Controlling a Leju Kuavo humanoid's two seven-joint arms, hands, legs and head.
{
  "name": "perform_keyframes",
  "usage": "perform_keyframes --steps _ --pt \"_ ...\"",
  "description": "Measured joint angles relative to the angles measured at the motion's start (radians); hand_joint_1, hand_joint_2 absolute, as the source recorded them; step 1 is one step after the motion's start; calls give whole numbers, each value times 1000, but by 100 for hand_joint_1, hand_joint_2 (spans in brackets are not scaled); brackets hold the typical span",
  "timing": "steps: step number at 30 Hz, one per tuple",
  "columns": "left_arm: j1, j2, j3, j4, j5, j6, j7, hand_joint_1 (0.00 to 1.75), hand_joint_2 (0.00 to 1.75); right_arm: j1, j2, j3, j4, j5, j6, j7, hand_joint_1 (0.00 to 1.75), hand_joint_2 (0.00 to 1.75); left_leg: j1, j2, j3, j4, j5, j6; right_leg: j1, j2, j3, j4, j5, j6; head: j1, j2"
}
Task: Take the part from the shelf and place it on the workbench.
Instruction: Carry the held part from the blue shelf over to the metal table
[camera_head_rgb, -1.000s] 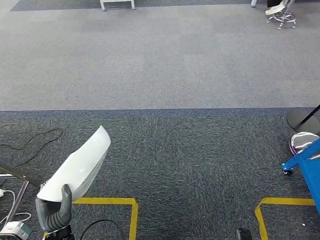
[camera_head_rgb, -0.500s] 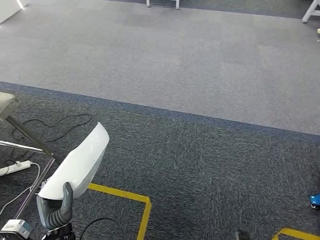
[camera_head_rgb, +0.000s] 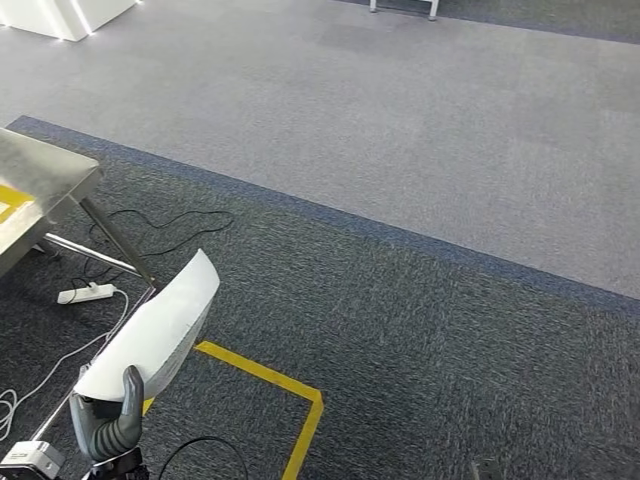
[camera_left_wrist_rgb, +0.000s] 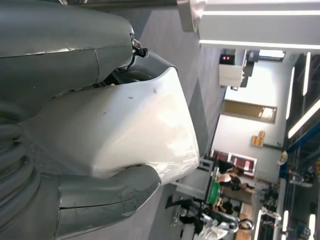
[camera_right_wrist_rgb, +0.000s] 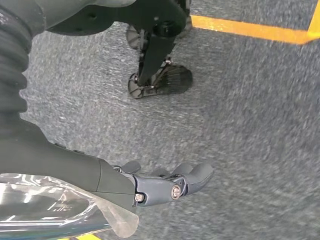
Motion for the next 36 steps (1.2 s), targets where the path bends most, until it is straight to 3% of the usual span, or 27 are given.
perform_keyframes --steps 2,3,5,6,7,9,10,15,17,18,19,21,22,24,25,26,27,28,29,30,32,34,36 --pt "-1 0 0 -2 -1 1 0 175 175 -1 0 -1 0 0 1 -1 0 175 -10 49 56 -114 36 10 5 -21 7 1 -8 10 0 0" --pt "-1 0 0 -3 -1 2 0 175 175 -2 0 -2 0 0 1 -1 0 175 -15 64 66 -139 36 16 8 -32 10 1 -11 15 0 0" --pt "2 0 0 -5 -1 3 0 175 175 -4 0 -5 0 0 2 -2 0 175 -19 51 66 -146 32 29 9 -53 16 -2 -17 26 0 0" --pt "5 0 0 -6 -1 3 0 175 175 -5 0 -6 0 0 3 -2 0 175 -18 40 68 -150 33 35 7 -46 17 0 -22 32 2 0" --pt "5 0 0 -8 -1 4 0 175 175 -7 0 -7 0 0 3 -3 0 175 -16 28 70 -154 35 42 4 -24 12 14 -35 36 3 0" --pt "4 -2 -1 -11 -2 4 0 175 175 -8 0 -9 0 0 5 -5 0 175 -11 8 74 -159 37 53 1 36 -24 89 -77 40 9 0" --pt "2 -3 -1 -11 -2 4 0 175 175 -7 0 -9 0 0 5 -6 0 175 -11 2 74 -159 37 57 0 52 -40 123 -94 40 11 0" --pt "2 -3 -2 -11 -3 5 0 175 175 -6 0 -10 0 0 6 -6 0 175 -11 -2 74 -159 37 59 0 57 -54 149 -106 40 12 0" --pt "3 -3 -3 -11 -4 6 0 175 175 -3 0 -11 1 0 6 -6 0 175 -13 -19 74 -159 36 61 1 61 -97 221 -124 39 11 0" --pt "4 -3 -3 -11 -5 6 0 175 175 -2 0 -12 1 1 6 -6 0 175 -14 -39 77 -158 34 61 1 65 -111 229 -106 37 11 0" --pt "5 -3 -3 -11 -6 7 0 175 175 -1 0 -14 1 1 6 -6 0 175 -15 -65 81 -157 31 59 1 89 -109 196 -74 33 11 0" --pt "7 -3 -3 -12 -8 8 0 175 175 -3 1 -17 1 2 6 -7 0 175 -15 -116 82 -153 25 45 -1 118 -54 56 4 23 10 0" --pt "8 -3 -3 -14 -8 9 0 175 175 -4 2 -18 1 2 6 -8 0 175 -15 -112 76 -140 17 34 -3 123 -29 9 15 15 7 0" --pt "8 -2 -3 -17 -7 9 0 175 175 -3 4 -19 2 3 6 -8 0 175 -13 -72 34 -57 -25 17 -4 86 -10 -4 10 1 2 0" --pt "7 -2 -3 -18 -7 9 0 175 175 -2 4 -19 2 3 6 -9 0 175 -11 -45 -1 14 -56 11 -2 72 -3 -5 5 -3 0 0" --pt "8 -2 -3 -18 -7 9 0 175 175 -1 4 -20 2 3 5 -9 0 175 -8 -35 -38 83 -79 8 -1 58 2 -5 0 -5 0 0" --pt "9 -1 -3 -18 -7 9 0 175 175 0 4 -20 2 3 5 -9 0 175 -6 -31 -66 129 -86 5 0 45 9 -5 -6 -5 0 0" --pt "11 -1 -2 -18 -7 9 0 175 175 0 4 -20 2 3 5 -9 0 175 -5 -28 -77 141 -73 4 0 32 16 -5 -13 -5 0 0" --pt "12 0 -2 -18 -7 9 0 175 175 -1 4 -20 2 3 6 -9 0 175 -4 -25 -70 113 -42 4 0 21 26 -5 -20 -3 -1 0" --pt "12 0 -2 -19 -7 10 0 175 175 -2 4 -20 2 3 6 -9 0 175 -4 -14 -44 50 3 8 0 9 37 -5 -29 0 -1 0" --pt "12 0 -2 -20 -7 10 0 175 175 -2 4 -20 2 3 6 -9 0 175 -14 28 14 -74 53 20 3 -11 52 -6 -47 9 -2 0" --pt "11 -1 -2 -22 -7 11 0 175 175 -4 4 -20 2 3 6 -9 0 175 -24 51 38 -125 45 34 7 -30 64 -7 -60 21 0 0" --pt "14 -1 -2 -23 -7 11 0 175 175 -8 4 -20 2 3 6 -9 0 175 -23 30 45 -136 33 48 6 -41 78 -2 -64 34 2 0"
